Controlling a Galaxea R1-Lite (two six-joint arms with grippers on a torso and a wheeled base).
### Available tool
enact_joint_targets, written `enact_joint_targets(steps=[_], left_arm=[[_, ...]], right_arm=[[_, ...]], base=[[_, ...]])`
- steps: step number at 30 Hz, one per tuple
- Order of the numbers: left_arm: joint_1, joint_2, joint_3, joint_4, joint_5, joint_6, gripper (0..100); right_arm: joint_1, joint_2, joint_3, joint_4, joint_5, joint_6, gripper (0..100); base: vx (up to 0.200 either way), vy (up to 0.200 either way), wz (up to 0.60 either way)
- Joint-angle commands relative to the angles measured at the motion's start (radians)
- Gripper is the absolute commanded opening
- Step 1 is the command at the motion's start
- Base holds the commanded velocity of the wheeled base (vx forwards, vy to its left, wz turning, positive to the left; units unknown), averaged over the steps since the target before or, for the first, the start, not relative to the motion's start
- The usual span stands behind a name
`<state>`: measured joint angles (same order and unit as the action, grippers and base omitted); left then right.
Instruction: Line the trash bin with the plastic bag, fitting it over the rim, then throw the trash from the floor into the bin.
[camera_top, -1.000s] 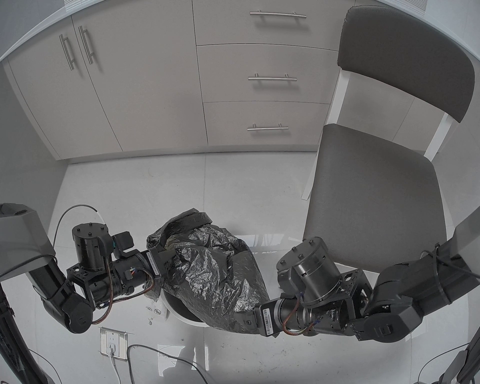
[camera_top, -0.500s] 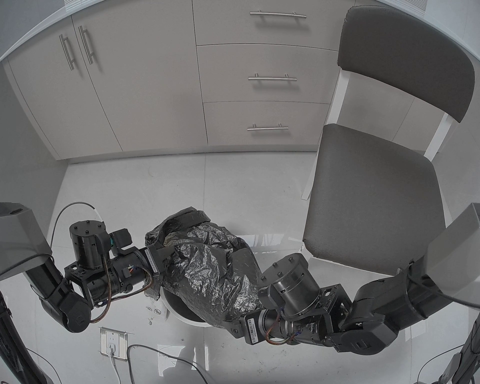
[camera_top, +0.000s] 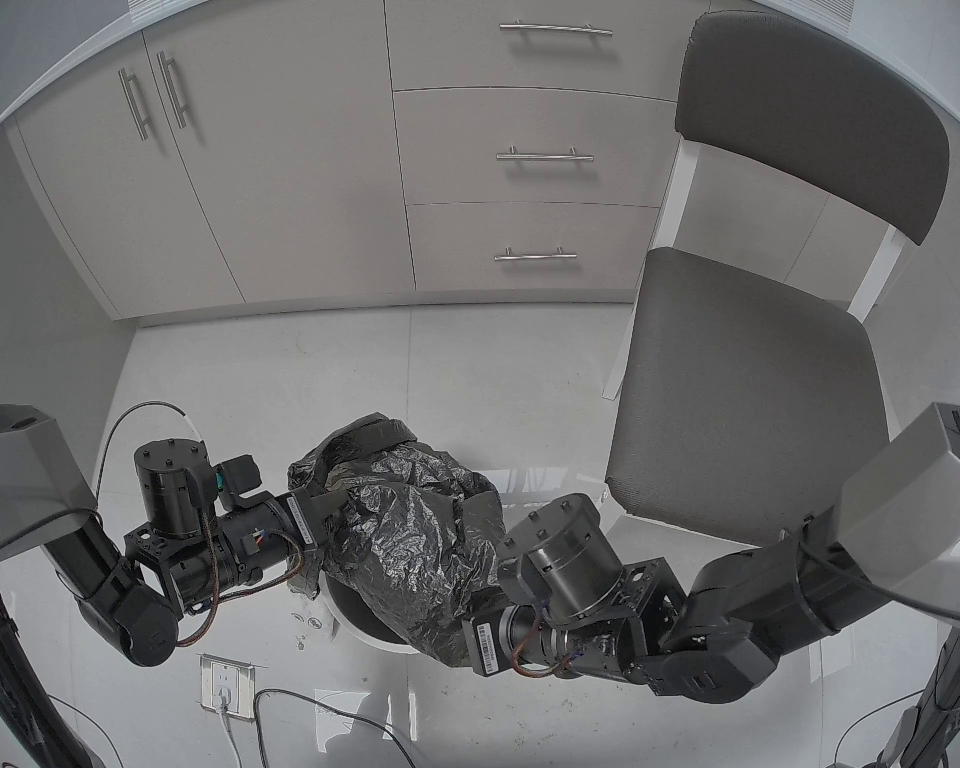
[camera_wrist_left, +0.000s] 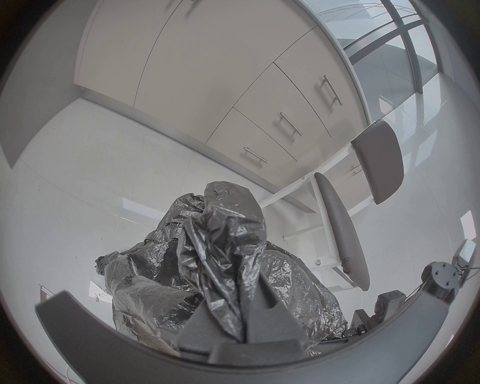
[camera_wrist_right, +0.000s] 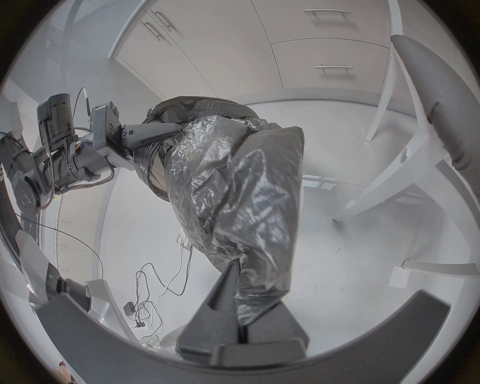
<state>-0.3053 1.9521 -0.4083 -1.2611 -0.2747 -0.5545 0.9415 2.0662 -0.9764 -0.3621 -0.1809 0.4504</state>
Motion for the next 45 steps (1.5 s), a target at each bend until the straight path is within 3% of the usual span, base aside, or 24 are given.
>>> enact_joint_targets(steps=[1,9,12,24,35,45], left_arm=[[0.000,-0.006,0.000,0.000,0.000,-0.001,0],[0.002,-0.006,0.000,-0.001,0.000,-0.001,0],[0.003,0.001,0.000,-0.001,-0.001,-0.001,0],[0.005,0.036,-0.012,-0.004,0.000,0.002,0],[0.022,0.142,-0.029,-0.008,0.002,0.018,0],[0.028,0.218,-0.046,-0.014,0.011,0.090,0]], right_arm=[[0.000,0.061,-0.096,0.012,0.003,-0.016,0],[-0.001,0.198,-0.274,0.034,0.003,-0.061,0],[-0.006,0.328,-0.439,0.109,0.004,-0.065,0],[-0.049,0.532,-0.739,0.235,0.017,-0.065,0],[-0.064,0.606,-0.811,0.244,0.017,-0.081,0],[-0.061,0.611,-0.809,0.242,0.009,-0.081,0]], base=[[0.000,0.000,0.00],[0.000,0.000,0.00],[0.000,0.000,0.00],[0.000,0.000,0.00],[0.000,0.000,0.00],[0.000,0.000,0.00]])
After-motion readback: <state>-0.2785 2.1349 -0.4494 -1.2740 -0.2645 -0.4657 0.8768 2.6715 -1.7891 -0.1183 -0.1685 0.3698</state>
